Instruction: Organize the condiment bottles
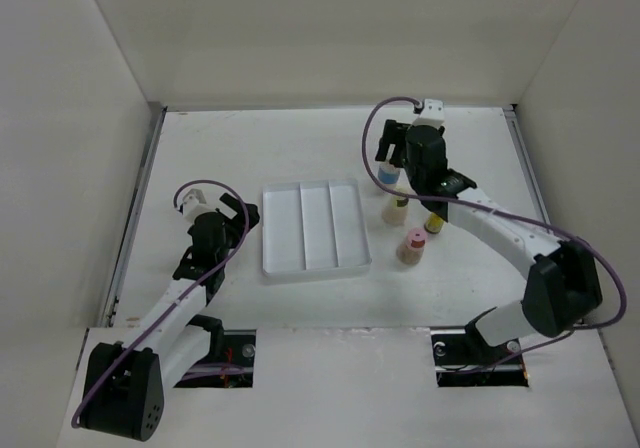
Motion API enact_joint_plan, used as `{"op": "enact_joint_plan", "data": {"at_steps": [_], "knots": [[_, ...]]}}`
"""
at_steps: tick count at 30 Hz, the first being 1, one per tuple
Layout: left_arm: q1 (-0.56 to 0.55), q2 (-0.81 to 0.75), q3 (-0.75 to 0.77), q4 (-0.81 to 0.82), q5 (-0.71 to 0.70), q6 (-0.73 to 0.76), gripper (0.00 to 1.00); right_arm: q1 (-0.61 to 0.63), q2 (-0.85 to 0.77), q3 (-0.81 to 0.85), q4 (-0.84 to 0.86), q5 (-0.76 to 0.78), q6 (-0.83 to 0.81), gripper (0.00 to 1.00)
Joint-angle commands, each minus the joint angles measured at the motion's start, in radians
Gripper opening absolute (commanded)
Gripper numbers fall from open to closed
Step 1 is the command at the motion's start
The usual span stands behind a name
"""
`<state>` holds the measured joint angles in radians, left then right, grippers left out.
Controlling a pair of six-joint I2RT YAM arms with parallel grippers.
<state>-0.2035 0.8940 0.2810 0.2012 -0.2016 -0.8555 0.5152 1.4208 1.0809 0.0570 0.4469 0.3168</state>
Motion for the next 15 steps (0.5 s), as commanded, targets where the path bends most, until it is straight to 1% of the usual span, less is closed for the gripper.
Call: {"op": "enact_joint_plan", "data": {"at_steps": [1, 5, 11, 14, 15], "knots": [[0.0, -0.006, -0.006, 0.055, 0.004, 0.012, 1.0, -0.03, 0.097, 0.112, -0.023, -0.028, -0.048, 0.88], [-0.003, -0.006, -0.016, 0.061, -0.001, 0.012, 1.0, -0.062, 0.196, 0.177, -0.036, -0.017, -0.053, 0.89], [0.002, 0.014, -0.016, 0.073, -0.002, 0.01, 1.0, -0.065, 0.282, 0.197, -0.068, 0.012, -0.047, 0.91], [0.0, 0.033, -0.002, 0.075, 0.004, 0.015, 1.0, -0.062, 0.314, 0.208, -0.071, -0.02, -0.044, 0.89], [-0.004, 0.033, -0.005, 0.079, -0.002, 0.013, 1.0, -0.06, 0.325, 0.212, -0.069, -0.025, -0.044, 0.86]]}}
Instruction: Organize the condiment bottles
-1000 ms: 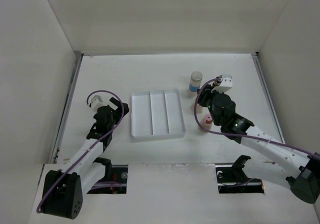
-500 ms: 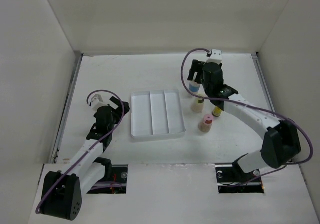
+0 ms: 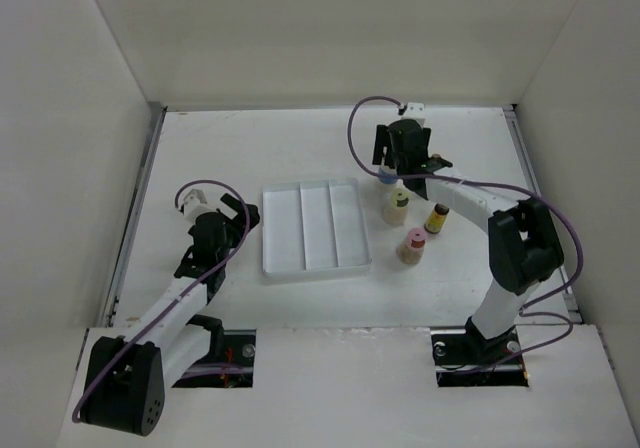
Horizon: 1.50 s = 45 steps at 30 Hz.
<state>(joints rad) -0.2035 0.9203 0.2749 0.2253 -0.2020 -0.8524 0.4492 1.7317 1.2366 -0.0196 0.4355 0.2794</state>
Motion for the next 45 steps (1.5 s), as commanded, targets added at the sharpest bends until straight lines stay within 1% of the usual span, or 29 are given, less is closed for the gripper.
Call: {"op": "enact_joint_plan", "data": {"at_steps": [1, 3, 4, 6, 10, 12, 14, 18, 21, 24, 33, 35, 37, 38, 40, 42, 45], "knots": [[-0.004, 0.006, -0.003, 0.058, -0.005, 0.007, 1.0, 0.006, 0.023, 0.061, 0.009, -0.014, -0.003, 0.8], [-0.001, 0.006, -0.005, 0.062, -0.004, 0.004, 1.0, 0.004, 0.031, 0.067, 0.023, -0.004, -0.002, 0.64], [-0.001, 0.006, 0.0, 0.056, -0.002, 0.006, 1.0, 0.004, 0.031, 0.067, 0.041, 0.003, -0.003, 0.58], [-0.004, -0.004, -0.006, 0.055, -0.005, 0.012, 1.0, 0.006, 0.002, 0.049, 0.107, 0.035, -0.02, 0.51], [0.0, -0.006, -0.006, 0.056, -0.005, 0.006, 1.0, 0.045, -0.098, -0.008, 0.24, 0.109, -0.091, 0.46], [0.0, -0.014, -0.006, 0.054, -0.008, 0.013, 1.0, 0.084, -0.159, -0.031, 0.297, 0.146, -0.13, 0.45], [0.0, -0.021, -0.016, 0.063, -0.01, 0.006, 1.0, 0.13, -0.208, -0.042, 0.323, 0.147, -0.152, 0.45], [-0.001, -0.018, -0.009, 0.054, -0.01, 0.01, 1.0, 0.229, -0.215, -0.006, 0.308, 0.079, -0.145, 0.46], [0.005, -0.021, -0.02, 0.062, -0.008, 0.003, 1.0, 0.298, -0.169, 0.029, 0.303, 0.011, -0.1, 0.46], [0.006, -0.026, -0.017, 0.054, -0.004, 0.009, 1.0, 0.341, -0.095, 0.086, 0.293, -0.033, -0.068, 0.46], [0.019, -0.046, -0.029, 0.052, -0.001, 0.006, 1.0, 0.384, 0.098, 0.164, 0.268, -0.038, -0.037, 0.46], [0.019, -0.04, -0.02, 0.045, 0.003, 0.012, 1.0, 0.388, 0.124, 0.167, 0.265, -0.029, -0.036, 0.48], [0.019, -0.044, -0.029, 0.052, 0.003, 0.007, 1.0, 0.395, 0.135, 0.159, 0.265, -0.011, -0.031, 0.55], [0.019, -0.044, -0.029, 0.052, 0.0, 0.007, 1.0, 0.398, 0.135, 0.15, 0.268, -0.004, -0.029, 0.6], [0.019, -0.041, -0.019, 0.043, 0.003, 0.009, 1.0, 0.401, 0.123, 0.143, 0.265, -0.001, -0.026, 0.76], [0.019, -0.047, -0.022, 0.046, 0.003, 0.012, 1.0, 0.404, 0.077, 0.114, 0.267, 0.011, -0.023, 0.84], [0.019, -0.054, -0.022, 0.043, 0.003, 0.006, 1.0, 0.406, -0.044, 0.028, 0.27, 0.034, -0.019, 0.9]]}}
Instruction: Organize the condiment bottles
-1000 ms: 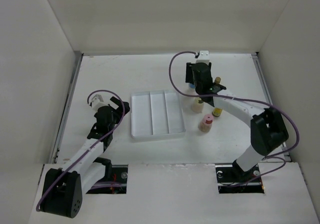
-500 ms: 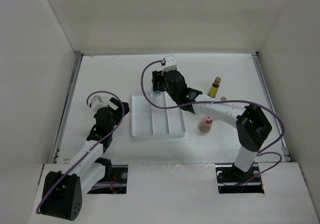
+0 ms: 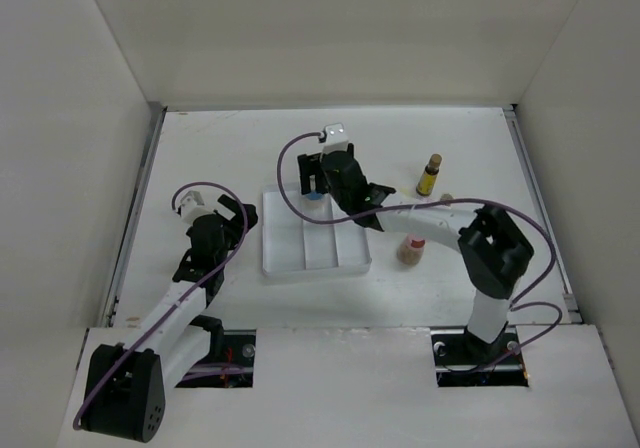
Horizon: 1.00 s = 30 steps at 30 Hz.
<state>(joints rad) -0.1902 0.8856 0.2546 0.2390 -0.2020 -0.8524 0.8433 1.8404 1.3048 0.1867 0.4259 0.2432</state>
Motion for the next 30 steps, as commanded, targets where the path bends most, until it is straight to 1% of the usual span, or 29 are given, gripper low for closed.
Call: {"op": "enact_joint_plan", "data": {"at_steps": [1, 6, 8, 11, 14, 16, 21, 22, 25, 28, 29, 30], "knots": [[0.004, -0.019, 0.002, 0.026, 0.006, 0.009, 1.0, 0.012, -0.202, -0.077, 0.066, 0.051, 0.019, 0.9], [0.001, -0.024, -0.006, 0.031, 0.003, 0.001, 1.0, -0.042, -0.45, -0.321, 0.043, 0.114, 0.062, 0.91], [-0.002, -0.016, 0.0, 0.032, 0.006, 0.006, 1.0, -0.08, -0.527, -0.412, 0.01, 0.138, 0.094, 0.91], [-0.008, -0.011, -0.008, 0.045, -0.004, 0.0, 1.0, -0.147, -0.587, -0.501, -0.039, 0.159, 0.137, 0.9], [-0.01, -0.014, 0.003, 0.034, 0.003, 0.006, 1.0, -0.209, -0.586, -0.532, -0.101, 0.151, 0.151, 0.87], [-0.01, -0.027, -0.005, 0.039, -0.005, 0.004, 1.0, -0.226, -0.56, -0.53, -0.139, 0.152, 0.151, 0.86], [-0.013, -0.016, -0.003, 0.039, -0.01, 0.003, 1.0, -0.247, -0.48, -0.527, -0.145, 0.137, 0.153, 0.85], [-0.013, -0.016, -0.006, 0.042, -0.013, 0.0, 1.0, -0.253, -0.462, -0.523, -0.145, 0.126, 0.157, 0.83], [-0.013, -0.013, -0.002, 0.033, -0.013, 0.003, 1.0, -0.261, -0.429, -0.51, -0.121, 0.097, 0.168, 0.71], [-0.009, -0.027, -0.008, 0.031, -0.017, 0.004, 1.0, -0.258, -0.428, -0.506, -0.079, 0.106, 0.162, 0.48], [-0.005, -0.028, -0.009, 0.029, -0.017, 0.004, 1.0, -0.257, -0.443, -0.506, -0.07, 0.12, 0.159, 0.44], [-0.005, -0.028, -0.008, 0.028, -0.014, 0.004, 1.0, -0.252, -0.458, -0.507, -0.058, 0.134, 0.153, 0.42]]}}
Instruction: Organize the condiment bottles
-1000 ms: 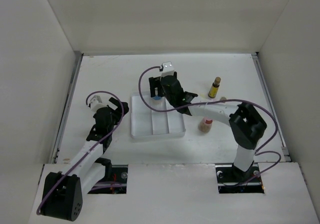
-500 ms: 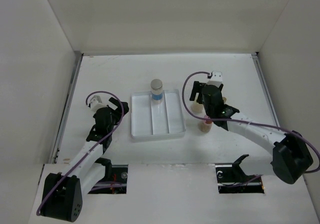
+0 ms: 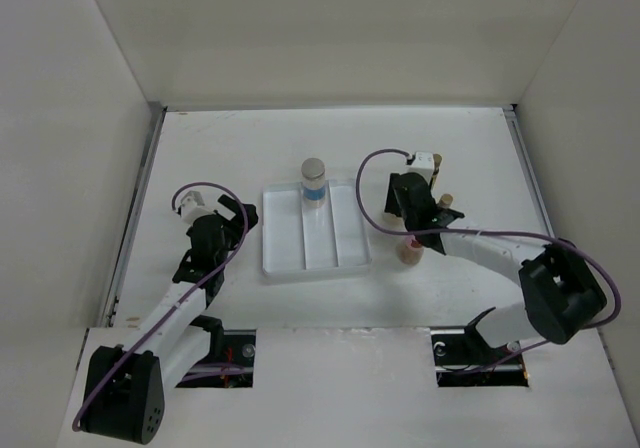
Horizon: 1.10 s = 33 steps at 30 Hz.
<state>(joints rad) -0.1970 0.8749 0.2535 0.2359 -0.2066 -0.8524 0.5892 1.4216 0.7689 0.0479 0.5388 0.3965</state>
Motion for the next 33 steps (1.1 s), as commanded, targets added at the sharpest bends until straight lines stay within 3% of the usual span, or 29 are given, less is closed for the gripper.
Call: {"op": "enact_joint_plan", "data": {"at_steps": [1, 7, 14, 22, 28, 30, 33], "knots": [[0.001, -0.019, -0.002, 0.025, -0.01, 0.007, 1.0, 0.019, -0.062, 0.024, 0.099, 0.038, -0.017, 0.41], [0.012, -0.016, -0.002, 0.017, -0.01, -0.005, 1.0, 0.227, -0.151, 0.061, 0.144, 0.06, -0.079, 0.4], [0.07, 0.026, -0.01, 0.011, 0.022, -0.06, 1.0, 0.428, 0.051, 0.274, 0.205, -0.056, -0.079, 0.41], [0.126, -0.054, -0.042, -0.029, 0.029, -0.071, 1.0, 0.462, 0.353, 0.524, 0.234, -0.082, -0.133, 0.41], [0.13, -0.045, -0.049, -0.02, 0.038, -0.07, 1.0, 0.461, 0.508, 0.612, 0.219, -0.046, -0.148, 0.42], [0.13, -0.047, -0.049, -0.015, 0.042, -0.071, 1.0, 0.459, 0.527, 0.622, 0.21, -0.045, -0.145, 0.47], [0.13, -0.047, -0.037, -0.026, 0.041, -0.06, 1.0, 0.461, 0.525, 0.629, 0.208, -0.037, -0.148, 0.69]]}}
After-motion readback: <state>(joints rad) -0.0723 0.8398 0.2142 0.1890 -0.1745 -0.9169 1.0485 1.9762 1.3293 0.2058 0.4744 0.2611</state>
